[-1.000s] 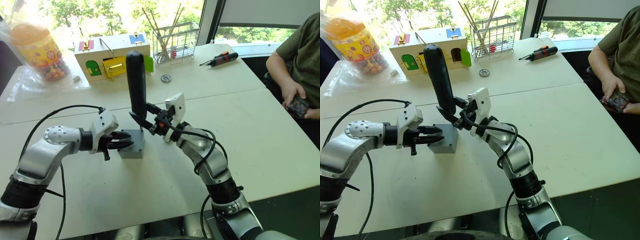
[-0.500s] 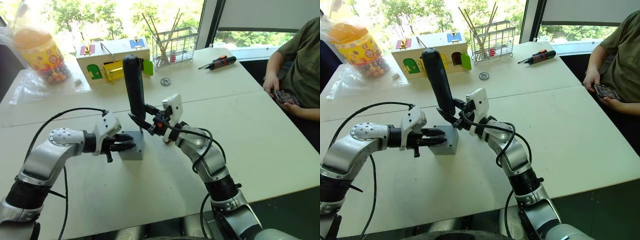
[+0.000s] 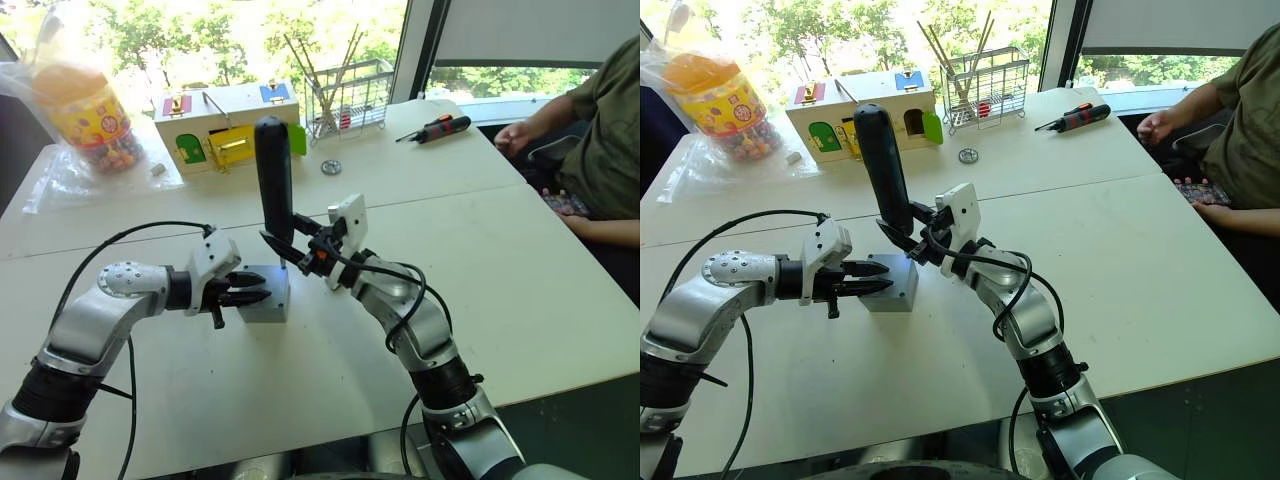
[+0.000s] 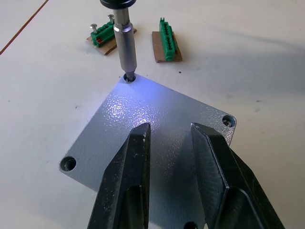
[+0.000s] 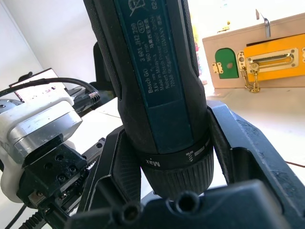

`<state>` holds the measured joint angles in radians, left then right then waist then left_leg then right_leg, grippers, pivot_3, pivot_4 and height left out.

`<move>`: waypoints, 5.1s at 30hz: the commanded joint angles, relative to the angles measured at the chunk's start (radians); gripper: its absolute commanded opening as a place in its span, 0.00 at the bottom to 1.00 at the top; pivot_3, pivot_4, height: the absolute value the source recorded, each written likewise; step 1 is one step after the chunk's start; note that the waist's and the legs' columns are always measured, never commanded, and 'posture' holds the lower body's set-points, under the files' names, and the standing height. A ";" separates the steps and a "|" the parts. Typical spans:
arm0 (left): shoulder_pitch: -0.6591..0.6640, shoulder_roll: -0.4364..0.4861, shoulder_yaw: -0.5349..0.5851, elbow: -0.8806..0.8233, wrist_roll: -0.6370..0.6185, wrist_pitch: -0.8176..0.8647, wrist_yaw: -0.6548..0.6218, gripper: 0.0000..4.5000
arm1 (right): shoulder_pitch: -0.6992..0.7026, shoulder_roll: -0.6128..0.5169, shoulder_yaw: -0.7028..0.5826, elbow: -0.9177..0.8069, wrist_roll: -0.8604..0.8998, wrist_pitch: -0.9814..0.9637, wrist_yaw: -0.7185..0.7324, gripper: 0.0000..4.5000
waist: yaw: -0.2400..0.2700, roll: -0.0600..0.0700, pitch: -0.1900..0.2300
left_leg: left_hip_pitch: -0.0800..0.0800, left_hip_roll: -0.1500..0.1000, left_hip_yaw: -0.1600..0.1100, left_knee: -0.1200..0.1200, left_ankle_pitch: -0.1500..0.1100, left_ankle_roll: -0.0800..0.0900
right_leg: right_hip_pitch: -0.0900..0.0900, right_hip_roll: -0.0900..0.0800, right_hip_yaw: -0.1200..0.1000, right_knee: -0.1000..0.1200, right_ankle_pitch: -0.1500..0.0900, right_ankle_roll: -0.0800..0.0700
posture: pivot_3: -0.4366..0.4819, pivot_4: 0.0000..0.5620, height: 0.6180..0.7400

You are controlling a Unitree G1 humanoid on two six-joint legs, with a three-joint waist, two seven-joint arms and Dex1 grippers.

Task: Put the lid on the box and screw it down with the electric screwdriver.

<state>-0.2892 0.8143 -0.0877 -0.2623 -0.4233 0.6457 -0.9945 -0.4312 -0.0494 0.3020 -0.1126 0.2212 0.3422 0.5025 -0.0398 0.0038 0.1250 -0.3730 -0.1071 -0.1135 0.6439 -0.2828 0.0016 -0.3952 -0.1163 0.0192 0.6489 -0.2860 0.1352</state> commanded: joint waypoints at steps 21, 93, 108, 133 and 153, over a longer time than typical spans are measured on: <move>-0.006 -0.036 -0.006 0.035 -0.018 0.036 -0.005 0.30 | -0.102 -0.044 -0.196 -0.181 0.132 0.124 -0.040 0.39 | 0.030 0.001 0.009 | -0.002 0.000 0.000 0.000 0.000 0.000 | -0.001 0.000 0.000 -0.002 0.000 0.000 | 0.48 0.27 1.00; -0.199 -0.019 0.167 0.223 -0.017 -0.090 -0.005 0.30 | -0.447 -1.004 -0.167 0.049 0.417 0.840 0.324 0.99 | 0.038 -0.002 0.033 | -0.038 0.000 0.005 0.015 0.004 -0.006 | -0.029 -0.001 0.002 0.004 0.001 0.000 | 0.48 0.27 1.00; 0.041 0.001 0.121 0.085 0.043 0.001 0.075 0.30 | -0.068 -0.516 0.024 -0.368 0.415 0.720 0.166 0.99 | 0.030 -0.008 0.032 | -0.037 0.000 0.001 0.020 0.004 -0.005 | -0.025 -0.002 0.001 0.005 0.001 0.000 | 0.48 0.27 1.00; -0.277 -0.095 -0.098 0.550 0.312 -0.357 -0.029 0.30 | -0.167 -0.411 0.089 -0.327 0.321 0.768 0.174 0.99 | 0.025 -0.008 0.032 | -0.037 -0.002 0.001 0.020 0.004 -0.006 | -0.028 -0.002 -0.002 0.012 0.001 0.000 | 0.48 0.27 1.00; 0.186 0.036 0.112 -0.043 0.102 -0.016 0.022 0.30 | -0.281 -0.396 0.265 0.024 0.012 0.247 0.488 0.99 | 0.019 -0.008 0.032 | -0.037 -0.001 0.002 0.019 0.004 -0.005 | -0.030 -0.002 -0.001 0.014 0.001 0.000 | 0.48 0.27 1.00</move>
<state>-0.0895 0.8481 0.0144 -0.2831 -0.3088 0.6256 -0.9866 -0.6953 -0.4555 0.5561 -0.0635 0.2383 0.6191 0.9608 -0.0204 -0.0044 0.1571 -0.4099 -0.1082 -0.1110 0.6634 -0.2790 -0.0039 -0.4255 -0.1186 0.0180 0.6629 -0.2851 0.1355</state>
